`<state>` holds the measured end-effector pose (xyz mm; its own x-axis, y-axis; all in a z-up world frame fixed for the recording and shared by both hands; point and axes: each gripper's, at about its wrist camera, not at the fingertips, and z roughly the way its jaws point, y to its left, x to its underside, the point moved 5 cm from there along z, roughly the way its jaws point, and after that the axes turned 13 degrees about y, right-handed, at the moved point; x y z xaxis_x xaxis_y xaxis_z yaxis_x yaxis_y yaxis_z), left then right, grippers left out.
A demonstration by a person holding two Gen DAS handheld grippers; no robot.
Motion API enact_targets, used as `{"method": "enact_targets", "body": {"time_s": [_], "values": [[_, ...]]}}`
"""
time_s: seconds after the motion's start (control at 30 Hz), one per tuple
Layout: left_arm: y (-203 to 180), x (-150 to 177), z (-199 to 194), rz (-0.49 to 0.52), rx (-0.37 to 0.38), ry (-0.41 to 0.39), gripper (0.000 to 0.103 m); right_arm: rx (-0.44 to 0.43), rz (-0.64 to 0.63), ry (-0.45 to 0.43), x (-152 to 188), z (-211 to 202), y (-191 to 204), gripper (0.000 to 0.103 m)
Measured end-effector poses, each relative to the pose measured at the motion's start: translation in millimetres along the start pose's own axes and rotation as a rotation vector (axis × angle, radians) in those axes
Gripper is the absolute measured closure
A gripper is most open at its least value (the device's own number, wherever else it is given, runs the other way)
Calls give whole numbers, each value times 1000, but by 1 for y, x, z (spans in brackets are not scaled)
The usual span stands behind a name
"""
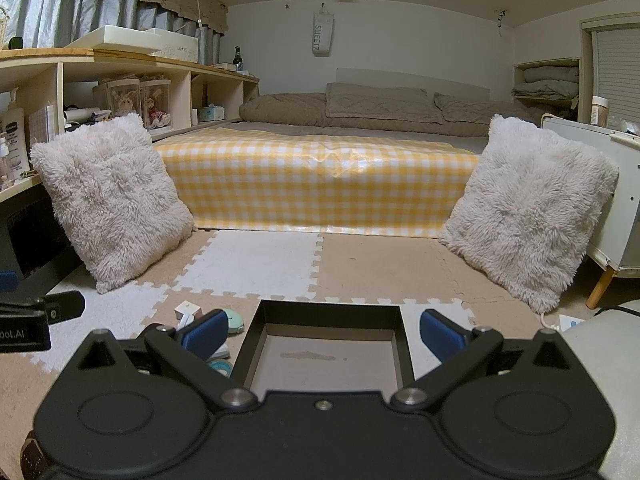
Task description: Organize rigid objects
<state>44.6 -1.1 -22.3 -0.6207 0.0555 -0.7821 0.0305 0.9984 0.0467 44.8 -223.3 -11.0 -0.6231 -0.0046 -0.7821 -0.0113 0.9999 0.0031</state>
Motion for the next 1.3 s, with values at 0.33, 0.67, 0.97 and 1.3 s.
{"method": "enact_targets", "body": {"time_s": [0.33,0.67,0.97,1.3], "values": [[0,0,0,-1,1,1,0,0,0,0,0,0,0,0],[-4,-1,2,2,3,-5,0,-3,1,-7,5,2,-6,0],[-5,-12,-1,-14,-2,-45,0,-21,71,-40,-16,-4,-15,0],[6,-44,21,-26,-51,-80,0,-12,144,-55,-43,27,-57,0]]}}
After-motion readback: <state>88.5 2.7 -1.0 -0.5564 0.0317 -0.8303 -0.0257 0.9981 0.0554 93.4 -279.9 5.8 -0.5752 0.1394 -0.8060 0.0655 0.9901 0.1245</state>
